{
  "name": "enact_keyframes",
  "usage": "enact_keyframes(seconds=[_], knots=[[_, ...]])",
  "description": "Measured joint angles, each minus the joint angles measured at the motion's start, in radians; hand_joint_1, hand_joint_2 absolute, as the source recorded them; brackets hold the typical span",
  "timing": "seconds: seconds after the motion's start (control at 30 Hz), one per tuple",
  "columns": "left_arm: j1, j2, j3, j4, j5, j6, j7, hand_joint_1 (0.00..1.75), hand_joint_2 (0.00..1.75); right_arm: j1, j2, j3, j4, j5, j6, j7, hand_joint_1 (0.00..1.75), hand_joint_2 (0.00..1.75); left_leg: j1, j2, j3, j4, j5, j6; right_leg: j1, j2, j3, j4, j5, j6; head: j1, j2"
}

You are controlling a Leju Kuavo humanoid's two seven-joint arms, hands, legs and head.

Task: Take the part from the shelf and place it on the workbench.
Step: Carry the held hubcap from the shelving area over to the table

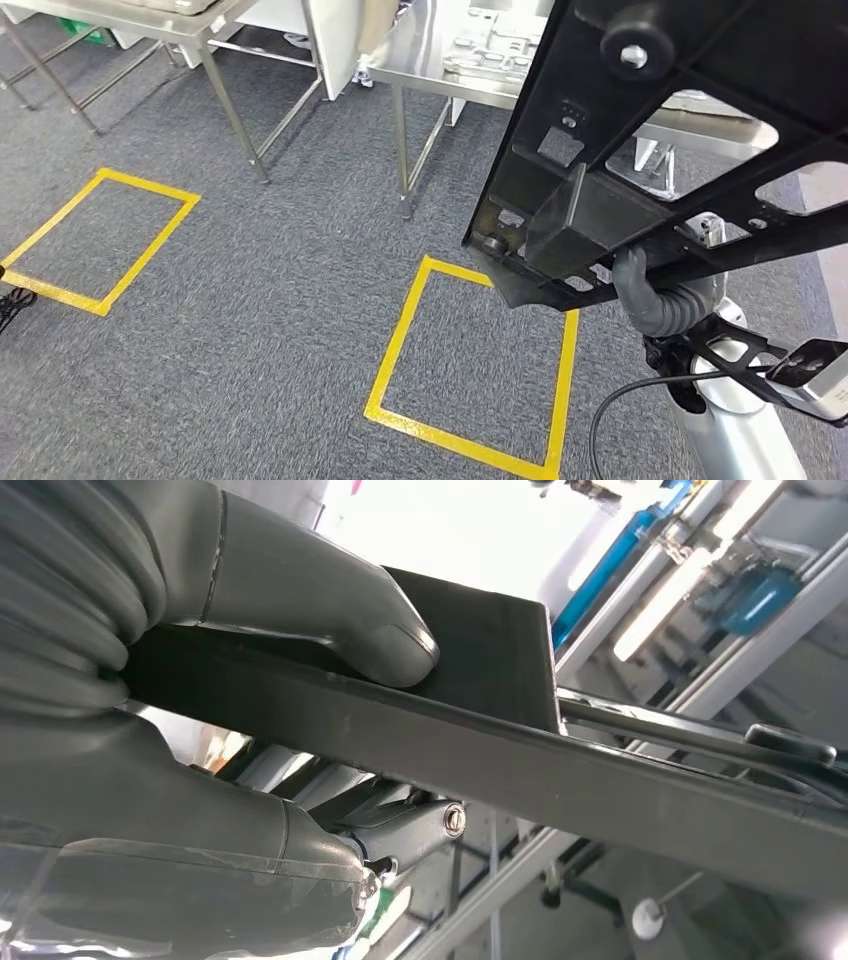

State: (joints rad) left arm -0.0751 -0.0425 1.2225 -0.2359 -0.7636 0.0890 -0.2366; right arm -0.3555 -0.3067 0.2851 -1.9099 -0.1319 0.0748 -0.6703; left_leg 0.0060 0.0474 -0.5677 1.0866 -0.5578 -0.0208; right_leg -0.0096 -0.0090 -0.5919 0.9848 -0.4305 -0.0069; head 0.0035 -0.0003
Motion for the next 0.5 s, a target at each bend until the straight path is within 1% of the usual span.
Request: enact_keyframes(seconds=[0.03,0.07,0.1,0.13,0.17,0.2,0.23,0.27,0.3,0.33,0.37,0.4,0.43,0.47,0.5], knots=[[0.001,0.0,0.0,0.0,-0.001,-0.002,0.001,0.0,1.75,-0.001,0.0,0.0,0.0,0.0,0.0,0.0,1.75,1.75,0.001,-0.021,-0.031,0.07,-0.036,-0.002,0.0,0.01,-0.001,0.0,0.001,-0.002,-0.001,0.0],[0.003,0.0,0.0,0.0,-0.001,-0.003,0.002,0.0,1.75,0.0,0.0,0.0,0.0,0.0,0.0,0.0,1.75,1.75,0.002,-0.032,-0.065,0.141,-0.065,-0.004,0.0,0.022,-0.002,0.001,0.001,-0.004,-0.002,0.0],[0.005,0.0,0.0,0.0,-0.002,-0.002,0.004,0.0,1.75,0.001,0.0,0.0,0.001,0.001,0.0,0.0,1.75,1.75,0.003,-0.036,-0.09,0.191,-0.08,-0.006,0.0,0.034,-0.003,0.002,0.002,-0.004,-0.002,0.0],[0.007,0.0,0.0,0.0,-0.002,-0.002,0.007,0.0,1.75,0.003,0.0,0.0,0.001,0.001,0.0,0.0,1.75,1.75,0.004,-0.038,-0.1,0.207,-0.074,-0.006,0.0,0.047,-0.003,0.004,0.001,-0.004,-0.002,0.0],[0.007,0.0,0.0,0.0,-0.002,-0.001,0.009,0.0,1.75,0.005,0.0,0.0,0.002,0.001,0.0,0.0,1.75,1.75,0.005,-0.04,-0.09,0.18,-0.047,-0.006,0.0,0.06,-0.004,0.006,0.001,-0.003,-0.002,0.0],[0.007,0.0,0.0,0.0,-0.002,0.001,0.011,0.0,1.75,0.007,0.0,0.0,0.002,0.001,0.0,0.0,1.75,1.75,0.006,-0.048,-0.063,0.117,-0.007,-0.004,0.0,0.072,-0.003,0.009,0.0,-0.001,-0.002,0.0],[0.006,0.0,0.0,0.0,-0.002,0.004,0.012,0.0,1.75,0.007,0.0,0.0,0.002,0.001,0.001,0.0,1.75,1.75,0.009,-0.068,-0.03,0.043,0.027,-0.001,0.0,0.084,-0.004,0.013,-0.001,0.002,-0.002,0.0],[0.006,0.0,0.0,0.0,-0.002,0.008,0.012,0.0,1.75,0.007,0.0,0.0,0.002,0.001,0.002,0.0,1.75,1.75,0.01,-0.086,-0.002,-0.02,0.051,0.002,0.0,0.096,-0.006,0.017,-0.002,0.006,-0.002,0.0],[0.006,0.0,0.0,0.0,-0.002,0.011,0.013,0.0,1.75,0.007,0.0,0.0,0.002,0.001,0.003,0.0,1.75,1.75,0.011,-0.1,0.015,-0.059,0.062,0.006,0.0,0.107,-0.009,0.02,-0.002,0.011,-0.002,0.0],[0.005,0.001,0.0,0.0,-0.002,0.013,0.013,0.0,1.75,0.007,0.0,-0.001,0.002,0.001,0.005,0.0,1.75,1.75,0.01,-0.107,0.021,-0.074,0.062,0.011,-0.001,0.117,-0.013,0.02,0.0,0.018,-0.002,0.0],[0.005,0.001,0.0,0.0,-0.002,0.014,0.014,0.0,1.75,0.008,-0.001,-0.003,0.002,0.001,0.006,0.001,1.75,1.75,0.008,-0.099,0.022,-0.077,0.064,0.016,-0.002,0.127,-0.016,0.02,0.003,0.026,-0.002,0.0],[0.003,0.001,0.0,0.0,-0.002,0.014,0.014,0.0,1.75,0.008,-0.001,-0.005,0.002,0.001,0.007,0.001,1.75,1.75,0.009,-0.089,0.023,-0.079,0.067,0.024,-0.004,0.131,-0.019,0.019,0.004,0.032,-0.002,0.0],[0.001,0.001,0.0,0.0,-0.003,0.014,0.014,0.0,1.75,0.007,-0.003,-0.009,0.002,0.001,0.008,0.001,1.75,1.75,0.009,-0.078,0.023,-0.083,0.071,0.032,-0.003,0.122,-0.023,0.024,0.0,0.038,-0.001,0.0],[0.0,0.001,0.0,0.0,-0.004,0.014,0.014,0.0,1.75,0.005,-0.004,-0.012,0.002,0.001,0.009,0.001,1.75,1.75,0.01,-0.067,0.024,-0.087,0.076,0.039,-0.002,0.1,-0.034,0.045,-0.015,0.042,0.003,0.0],[0.001,0.002,0.0,0.0,-0.006,0.013,0.014,0.0,1.75,0.004,-0.005,-0.014,0.002,0.001,0.01,0.001,1.75,1.75,0.011,-0.056,0.024,-0.091,0.078,0.044,-0.001,0.072,-0.054,0.09,-0.042,0.046,0.006,0.0]])
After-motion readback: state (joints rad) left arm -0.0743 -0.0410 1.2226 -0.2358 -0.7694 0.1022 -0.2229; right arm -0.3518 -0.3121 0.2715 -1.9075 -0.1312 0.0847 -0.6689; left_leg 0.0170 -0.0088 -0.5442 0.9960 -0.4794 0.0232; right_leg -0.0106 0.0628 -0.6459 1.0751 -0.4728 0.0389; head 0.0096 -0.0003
